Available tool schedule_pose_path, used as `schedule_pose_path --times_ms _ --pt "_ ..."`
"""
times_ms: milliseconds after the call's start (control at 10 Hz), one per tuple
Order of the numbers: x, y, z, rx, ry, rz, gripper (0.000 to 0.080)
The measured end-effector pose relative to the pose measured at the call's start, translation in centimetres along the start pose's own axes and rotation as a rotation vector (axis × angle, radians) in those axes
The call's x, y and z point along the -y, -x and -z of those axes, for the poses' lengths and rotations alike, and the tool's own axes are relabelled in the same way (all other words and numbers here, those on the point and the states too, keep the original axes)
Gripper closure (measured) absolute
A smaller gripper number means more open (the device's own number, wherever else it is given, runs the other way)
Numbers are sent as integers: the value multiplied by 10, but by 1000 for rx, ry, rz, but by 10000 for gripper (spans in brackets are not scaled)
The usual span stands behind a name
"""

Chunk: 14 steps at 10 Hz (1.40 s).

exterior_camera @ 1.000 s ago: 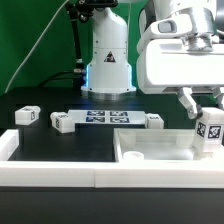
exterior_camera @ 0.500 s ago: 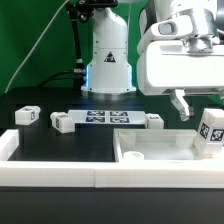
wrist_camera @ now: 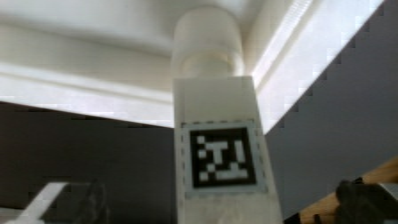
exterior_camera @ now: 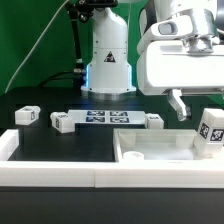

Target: Assemble one leg

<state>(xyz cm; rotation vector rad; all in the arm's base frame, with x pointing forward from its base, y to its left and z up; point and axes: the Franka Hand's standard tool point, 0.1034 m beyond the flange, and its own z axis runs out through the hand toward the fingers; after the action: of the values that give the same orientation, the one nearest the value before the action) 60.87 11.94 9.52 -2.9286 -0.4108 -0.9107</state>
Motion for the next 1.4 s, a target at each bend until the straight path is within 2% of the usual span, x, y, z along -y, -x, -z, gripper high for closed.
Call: schedule_pose_path --times_ms 200,500,600,800,1000,1200,1400 --pt "-2 -11 11 18 -4 0 150" --pt "0 -8 9 38 -9 1 150" --pt "3 0 5 148 -34 0 150" --pt "-3 -8 0 309 -63 -6 150" --pt "-3 -5 3 493 -104 -10 150" --pt "0 -5 2 620 -134 -16 150" --pt "1 -5 2 644 -141 -18 150"
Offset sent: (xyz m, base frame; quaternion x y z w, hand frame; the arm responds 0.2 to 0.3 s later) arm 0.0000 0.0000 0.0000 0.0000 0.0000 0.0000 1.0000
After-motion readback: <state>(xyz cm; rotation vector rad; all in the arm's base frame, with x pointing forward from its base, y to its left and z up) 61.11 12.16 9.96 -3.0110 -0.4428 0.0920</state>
